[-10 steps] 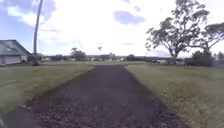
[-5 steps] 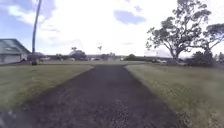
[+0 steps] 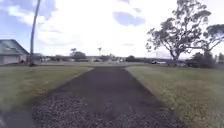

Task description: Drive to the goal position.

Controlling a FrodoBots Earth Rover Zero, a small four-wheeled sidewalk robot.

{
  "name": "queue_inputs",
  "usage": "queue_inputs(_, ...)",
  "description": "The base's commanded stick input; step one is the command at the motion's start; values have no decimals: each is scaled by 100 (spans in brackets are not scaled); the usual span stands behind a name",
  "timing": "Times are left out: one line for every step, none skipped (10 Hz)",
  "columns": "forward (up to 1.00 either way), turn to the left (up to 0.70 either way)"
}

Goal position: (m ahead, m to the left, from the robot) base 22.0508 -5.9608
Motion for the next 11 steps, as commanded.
queue_inputs(50,0)
queue_inputs(50,0)
queue_inputs(50,0)
queue_inputs(50,0)
queue_inputs(50,0)
queue_inputs(50,0)
queue_inputs(50,0)
queue_inputs(50,0)
queue_inputs(50,0)
queue_inputs(50,0)
queue_inputs(50,0)
